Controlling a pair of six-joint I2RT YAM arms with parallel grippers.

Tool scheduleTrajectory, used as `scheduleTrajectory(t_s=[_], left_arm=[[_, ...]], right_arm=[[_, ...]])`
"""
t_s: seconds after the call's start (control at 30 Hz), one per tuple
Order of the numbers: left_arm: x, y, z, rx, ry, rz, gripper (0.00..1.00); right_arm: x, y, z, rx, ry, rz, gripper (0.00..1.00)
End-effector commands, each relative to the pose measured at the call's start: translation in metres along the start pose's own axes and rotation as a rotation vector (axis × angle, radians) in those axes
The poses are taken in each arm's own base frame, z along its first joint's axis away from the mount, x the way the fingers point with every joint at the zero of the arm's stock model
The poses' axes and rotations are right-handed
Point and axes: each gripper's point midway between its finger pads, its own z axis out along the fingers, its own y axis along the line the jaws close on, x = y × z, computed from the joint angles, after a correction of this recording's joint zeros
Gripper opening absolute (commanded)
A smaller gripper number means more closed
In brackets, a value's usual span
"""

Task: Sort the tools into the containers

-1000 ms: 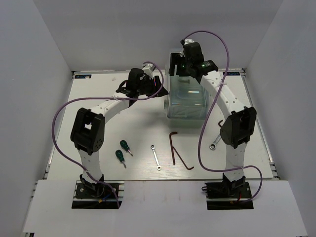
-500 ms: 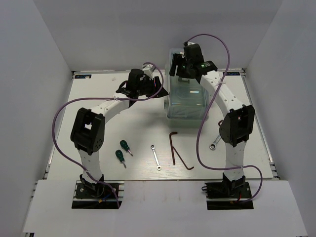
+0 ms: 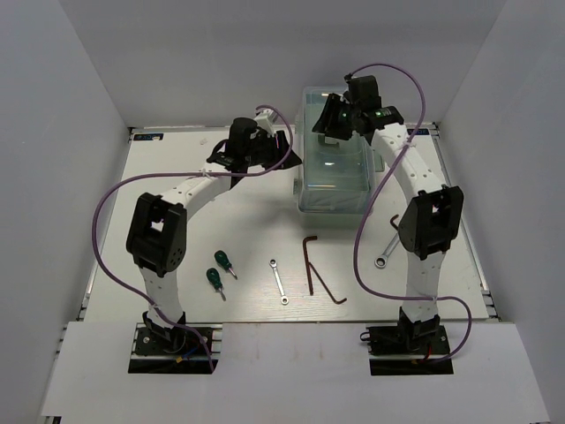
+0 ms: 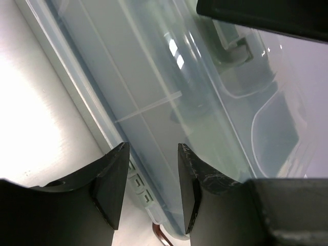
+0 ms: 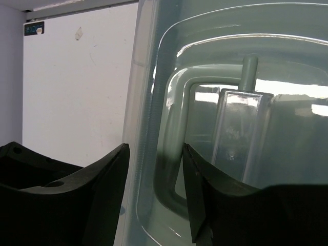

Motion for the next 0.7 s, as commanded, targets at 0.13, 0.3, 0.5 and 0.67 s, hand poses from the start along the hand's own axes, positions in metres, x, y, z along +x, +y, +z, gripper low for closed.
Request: scheduleTrajectory(t_s=[0.13, 0.3, 0.5, 0.67], left_arm=[[-0.048, -0.041, -0.027, 0.057, -0.128, 0.079, 0.53], [-0.064, -0.062, -0.032, 0.112, -0.165, 0.142, 0.55], [-0.074, -0.087, -0.037, 0.207, -0.204, 0.172, 0.55], [-0.08, -0.091, -0.031, 0.234, -0.207, 0.175, 0.55]], right_arm=[[0.001, 0.029, -0.023, -0.152, 0.042, 0.063, 0.5], [-0.005, 0.032, -0.029, -0.192, 0.035, 0.079, 0.49], [-0.012, 0.033, -0.038, -0.23, 0.029, 0.104, 0.48], [-0.018, 0.034, -0.044, -0.247, 0.021, 0.123, 0.46]])
